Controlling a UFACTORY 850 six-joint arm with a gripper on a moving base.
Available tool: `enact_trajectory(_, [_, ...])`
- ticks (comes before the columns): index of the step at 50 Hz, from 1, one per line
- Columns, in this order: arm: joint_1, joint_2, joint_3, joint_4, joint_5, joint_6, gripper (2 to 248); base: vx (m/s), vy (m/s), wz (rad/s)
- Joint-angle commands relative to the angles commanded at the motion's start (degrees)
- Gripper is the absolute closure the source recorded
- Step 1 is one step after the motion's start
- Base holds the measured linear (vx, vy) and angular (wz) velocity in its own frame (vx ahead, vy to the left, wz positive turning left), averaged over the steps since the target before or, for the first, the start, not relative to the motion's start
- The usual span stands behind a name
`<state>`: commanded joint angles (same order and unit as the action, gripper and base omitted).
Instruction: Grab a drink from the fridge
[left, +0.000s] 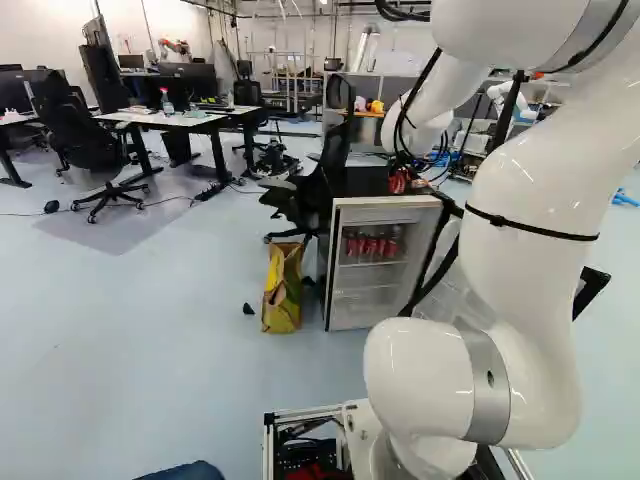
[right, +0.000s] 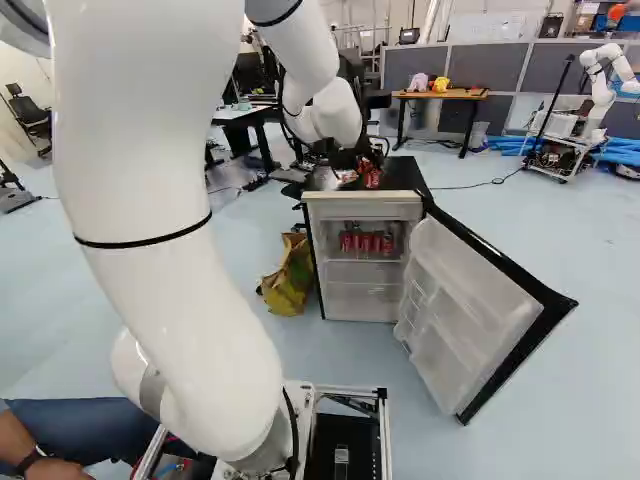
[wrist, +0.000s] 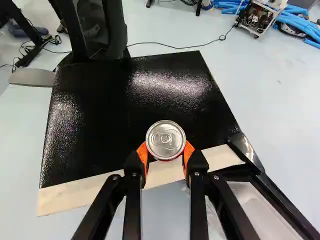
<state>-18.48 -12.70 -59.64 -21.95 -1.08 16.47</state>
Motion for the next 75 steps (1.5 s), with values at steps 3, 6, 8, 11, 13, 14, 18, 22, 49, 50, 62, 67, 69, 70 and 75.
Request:
enact_trajectory(3, [0.0,-0.1,-0.1,0.0,-0.1,0.0,159,0.0,0.0,0.0])
enact_trajectory(6, [0.0,-0.1,-0.1,0.0,-0.2,0.0,159,0.0,0.0,0.0])
enact_trajectory(8, [0.0,-0.2,-0.2,0.0,-0.3,0.0,159,0.0,0.0,0.0])
enact_trajectory(11, [0.1,-0.5,-0.3,0.0,-0.4,0.0,159,0.0,0.0,0.0])
enact_trajectory(13, [0.1,-0.7,-0.4,0.0,-0.5,0.0,159,0.0,0.0,0.0])
enact_trajectory(14, [0.1,-0.9,-0.4,0.0,-0.5,0.0,159,0.0,0.0,0.0])
enact_trajectory(18, [0.1,-1.2,-0.6,0.0,-0.5,0.0,159,0.0,0.0,0.0])
enact_trajectory(22, [0.1,-1.3,-0.7,0.0,-0.5,0.0,159,0.0,0.0,0.0])
enact_trajectory(49, [0.1,-1.3,-0.7,0.0,-0.5,0.0,159,0.0,0.0,0.0])
enact_trajectory(50, [0.1,-1.3,-0.7,0.0,-0.5,0.0,159,0.0,0.0,0.0])
enact_trajectory(62, [0.1,-1.3,-0.7,0.0,-0.5,0.0,136,0.0,0.0,0.0])
enact_trajectory(67, [0.1,-1.3,-0.7,0.0,-0.5,0.0,103,0.0,0.0,0.0])
enact_trajectory(69, [0.1,-1.3,-0.7,0.0,-0.5,0.0,103,0.0,0.0,0.0])
enact_trajectory(70, [0.1,-1.3,-0.7,0.0,-0.5,0.0,103,0.0,0.0,0.0])
enact_trajectory(75, [0.1,-1.3,-0.7,0.0,-0.5,0.0,68,0.0,0.0,0.0])
